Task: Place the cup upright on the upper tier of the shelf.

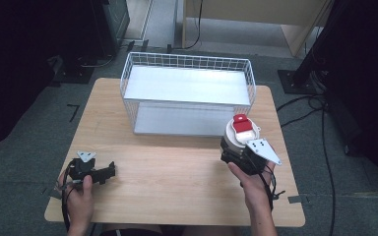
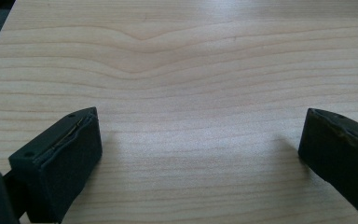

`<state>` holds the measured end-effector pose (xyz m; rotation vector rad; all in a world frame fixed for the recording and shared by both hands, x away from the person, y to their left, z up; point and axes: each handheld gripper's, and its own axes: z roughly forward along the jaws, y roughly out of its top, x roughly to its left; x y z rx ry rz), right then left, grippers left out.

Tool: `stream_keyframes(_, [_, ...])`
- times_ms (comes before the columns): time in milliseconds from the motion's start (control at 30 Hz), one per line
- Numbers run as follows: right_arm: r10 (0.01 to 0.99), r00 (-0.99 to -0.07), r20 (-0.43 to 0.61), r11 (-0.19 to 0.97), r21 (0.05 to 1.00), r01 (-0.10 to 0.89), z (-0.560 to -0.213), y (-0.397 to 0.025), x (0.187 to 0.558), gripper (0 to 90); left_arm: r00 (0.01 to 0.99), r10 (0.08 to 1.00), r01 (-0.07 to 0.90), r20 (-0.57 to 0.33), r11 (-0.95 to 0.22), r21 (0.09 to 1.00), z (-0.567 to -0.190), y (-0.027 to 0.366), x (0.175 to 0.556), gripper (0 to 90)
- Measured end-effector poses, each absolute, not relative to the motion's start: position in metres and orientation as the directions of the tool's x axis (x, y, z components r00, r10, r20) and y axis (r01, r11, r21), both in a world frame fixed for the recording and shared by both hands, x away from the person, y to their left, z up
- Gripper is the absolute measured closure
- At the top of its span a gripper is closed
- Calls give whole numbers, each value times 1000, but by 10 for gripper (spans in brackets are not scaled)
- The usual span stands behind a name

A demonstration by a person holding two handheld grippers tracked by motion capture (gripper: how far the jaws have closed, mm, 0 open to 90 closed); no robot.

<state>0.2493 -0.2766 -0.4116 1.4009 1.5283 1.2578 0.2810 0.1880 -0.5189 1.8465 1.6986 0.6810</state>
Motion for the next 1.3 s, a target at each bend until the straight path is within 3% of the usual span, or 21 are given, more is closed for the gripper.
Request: stream_keyframes(1300, [952, -290, 101, -43, 979, 201, -341, -211, 306, 102, 79, 997, 726, 8, -63, 685, -519, 188, 281, 0])
